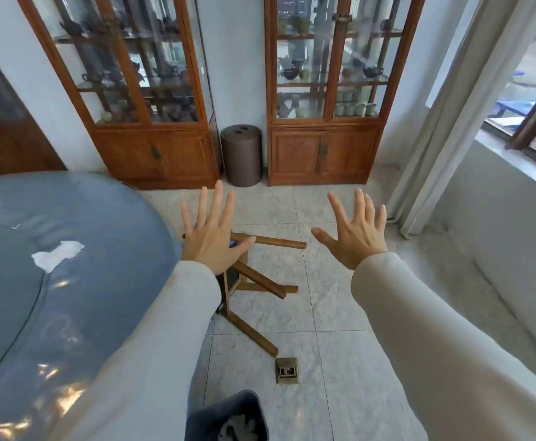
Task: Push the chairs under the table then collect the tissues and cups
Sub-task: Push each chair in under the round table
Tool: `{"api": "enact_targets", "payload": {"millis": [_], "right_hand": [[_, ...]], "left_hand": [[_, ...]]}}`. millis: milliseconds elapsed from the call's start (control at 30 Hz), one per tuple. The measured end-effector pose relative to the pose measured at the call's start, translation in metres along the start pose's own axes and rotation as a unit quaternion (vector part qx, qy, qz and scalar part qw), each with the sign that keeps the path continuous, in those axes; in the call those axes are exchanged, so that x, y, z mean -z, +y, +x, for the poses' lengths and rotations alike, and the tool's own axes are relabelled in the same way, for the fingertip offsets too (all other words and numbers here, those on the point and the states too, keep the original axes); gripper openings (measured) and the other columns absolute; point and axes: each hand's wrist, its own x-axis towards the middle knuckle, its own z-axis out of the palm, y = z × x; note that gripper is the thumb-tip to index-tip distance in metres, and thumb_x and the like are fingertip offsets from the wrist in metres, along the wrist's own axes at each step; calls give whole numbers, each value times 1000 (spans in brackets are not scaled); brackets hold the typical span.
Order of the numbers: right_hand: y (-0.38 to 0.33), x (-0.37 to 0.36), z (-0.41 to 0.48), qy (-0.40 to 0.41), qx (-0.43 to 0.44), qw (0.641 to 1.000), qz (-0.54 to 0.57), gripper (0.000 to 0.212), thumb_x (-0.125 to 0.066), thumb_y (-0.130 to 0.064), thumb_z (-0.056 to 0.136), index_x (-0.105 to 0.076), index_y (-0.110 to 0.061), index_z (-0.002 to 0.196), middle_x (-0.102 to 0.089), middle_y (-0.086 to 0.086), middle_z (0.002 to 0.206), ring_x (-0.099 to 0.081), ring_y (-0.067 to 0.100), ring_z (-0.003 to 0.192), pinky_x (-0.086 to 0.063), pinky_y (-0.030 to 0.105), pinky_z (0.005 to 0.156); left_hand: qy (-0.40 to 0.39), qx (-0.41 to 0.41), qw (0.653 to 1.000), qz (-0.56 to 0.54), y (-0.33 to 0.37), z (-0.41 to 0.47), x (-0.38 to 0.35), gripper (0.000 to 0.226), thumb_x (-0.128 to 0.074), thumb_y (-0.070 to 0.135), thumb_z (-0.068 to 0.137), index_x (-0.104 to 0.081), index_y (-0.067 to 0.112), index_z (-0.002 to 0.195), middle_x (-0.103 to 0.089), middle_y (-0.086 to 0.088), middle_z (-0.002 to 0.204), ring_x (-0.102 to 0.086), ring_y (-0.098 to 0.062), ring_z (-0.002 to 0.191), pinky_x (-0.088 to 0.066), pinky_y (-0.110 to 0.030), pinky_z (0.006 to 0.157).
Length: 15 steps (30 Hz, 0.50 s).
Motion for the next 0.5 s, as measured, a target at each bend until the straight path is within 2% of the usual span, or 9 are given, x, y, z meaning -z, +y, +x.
{"api": "enact_targets", "payload": {"millis": [100,267,500], "right_hand": [[47,-11,4,-24,9,999,-23,86,-22,-83,87,9,-40,155,6,19,164,2,38,152,1,63,119],[108,-37,-3,-82,23,996,-6,89,-33,-79,88,11,-41,155,9,21,164,2,39,152,0,62,119],[163,-75,27,-126,8,992,10,89,-29,-80,88,14,-40,155,8,21,164,7,38,152,0,62,119]], "left_hand": [[-29,38,999,-6,49,0,-24,99,-32,79,87,6,23,159,25,-2,164,17,-31,152,-3,-66,118],[-75,55,995,-18,108,-5,-71,102,-34,81,85,7,24,159,25,-1,164,17,-29,152,-2,-66,118],[-128,63,990,-21,158,32,-119,102,-36,79,86,8,22,159,20,-3,166,16,-30,152,0,-65,117]]}}
